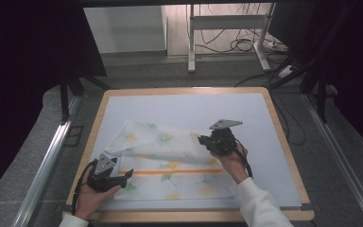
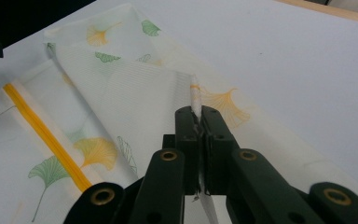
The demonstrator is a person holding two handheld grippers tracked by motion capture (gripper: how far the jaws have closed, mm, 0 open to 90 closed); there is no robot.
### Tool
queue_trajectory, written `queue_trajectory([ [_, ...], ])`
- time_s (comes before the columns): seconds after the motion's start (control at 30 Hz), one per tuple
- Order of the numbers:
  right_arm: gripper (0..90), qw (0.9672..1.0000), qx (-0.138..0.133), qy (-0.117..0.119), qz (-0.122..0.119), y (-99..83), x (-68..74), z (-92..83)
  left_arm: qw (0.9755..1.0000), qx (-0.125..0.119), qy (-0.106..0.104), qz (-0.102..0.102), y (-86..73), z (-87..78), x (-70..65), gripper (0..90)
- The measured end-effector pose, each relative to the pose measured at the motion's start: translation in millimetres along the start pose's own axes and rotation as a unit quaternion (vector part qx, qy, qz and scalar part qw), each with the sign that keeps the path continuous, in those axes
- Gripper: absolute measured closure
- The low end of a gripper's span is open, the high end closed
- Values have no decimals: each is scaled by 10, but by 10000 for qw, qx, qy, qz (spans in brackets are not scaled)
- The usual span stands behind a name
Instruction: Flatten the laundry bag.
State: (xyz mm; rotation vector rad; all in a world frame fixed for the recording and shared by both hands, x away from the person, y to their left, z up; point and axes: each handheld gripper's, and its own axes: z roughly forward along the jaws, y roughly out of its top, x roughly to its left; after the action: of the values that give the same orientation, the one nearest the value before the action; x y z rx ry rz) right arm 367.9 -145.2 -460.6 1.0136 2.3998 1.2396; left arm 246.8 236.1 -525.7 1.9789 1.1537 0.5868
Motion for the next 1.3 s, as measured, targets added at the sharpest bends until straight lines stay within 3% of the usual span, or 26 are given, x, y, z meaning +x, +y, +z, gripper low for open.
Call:
queue_trajectory([
  [0.63, 862, 9996, -75, -236, 156, -15, -125, -26, 10000, 63, -3, -4, -2, -5, -2, 228],
  [1.03, 863, 9977, -180, -340, 553, -3, -368, -54, 10000, 86, 5, 32, -3, -2, -12, 229],
  [1.3, 863, 9965, -182, -428, 688, 3, -483, -2, 9999, 117, -4, 57, -5, 6, -11, 231],
])
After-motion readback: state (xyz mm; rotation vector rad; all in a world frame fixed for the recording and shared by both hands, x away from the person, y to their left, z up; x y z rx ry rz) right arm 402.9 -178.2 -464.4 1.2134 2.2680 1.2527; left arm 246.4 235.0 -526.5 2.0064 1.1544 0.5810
